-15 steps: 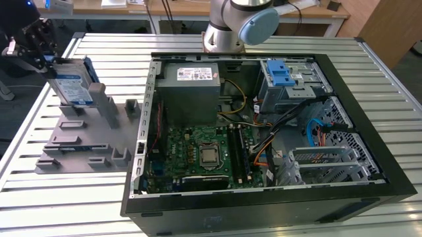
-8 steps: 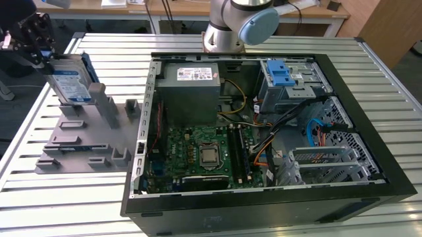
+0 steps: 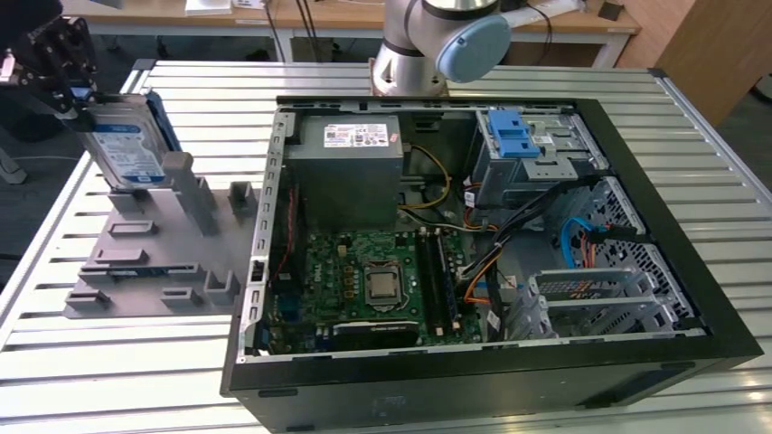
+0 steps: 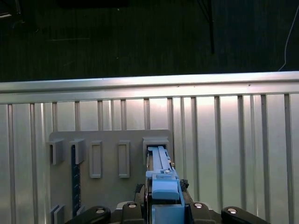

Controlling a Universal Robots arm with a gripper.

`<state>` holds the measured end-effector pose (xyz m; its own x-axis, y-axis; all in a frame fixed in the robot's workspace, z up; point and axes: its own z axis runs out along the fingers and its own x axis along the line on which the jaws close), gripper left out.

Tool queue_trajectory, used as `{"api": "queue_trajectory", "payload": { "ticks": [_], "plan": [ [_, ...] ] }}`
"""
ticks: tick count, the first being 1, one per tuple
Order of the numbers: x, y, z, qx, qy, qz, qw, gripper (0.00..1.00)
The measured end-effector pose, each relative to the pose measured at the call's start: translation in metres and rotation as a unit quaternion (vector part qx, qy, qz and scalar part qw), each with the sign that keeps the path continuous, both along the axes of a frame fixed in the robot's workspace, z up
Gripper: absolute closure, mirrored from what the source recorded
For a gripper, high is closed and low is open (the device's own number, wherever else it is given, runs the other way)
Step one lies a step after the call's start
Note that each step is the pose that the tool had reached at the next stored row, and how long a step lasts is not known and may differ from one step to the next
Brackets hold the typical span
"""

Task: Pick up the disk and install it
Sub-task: 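Pick up the disk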

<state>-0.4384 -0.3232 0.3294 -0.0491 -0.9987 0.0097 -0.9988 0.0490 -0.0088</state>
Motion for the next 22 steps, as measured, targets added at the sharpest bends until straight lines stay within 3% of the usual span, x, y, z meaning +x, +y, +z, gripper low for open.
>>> {"api": "queue_trajectory", "payload": {
  "ticks": [2, 15, 22],
  "plan": [
    [0.000, 0.0002, 0.0022, -0.0017, 0.0000, 0.000, 1.0000, 0.63],
    [0.000, 0.0009, 0.0120, -0.0018, -0.0001, 0.000, 1.0000, 0.63],
    [0.000, 0.0009, 0.0181, 0.0015, -0.0065, 0.000, 1.0000, 0.63]
  ]
}}
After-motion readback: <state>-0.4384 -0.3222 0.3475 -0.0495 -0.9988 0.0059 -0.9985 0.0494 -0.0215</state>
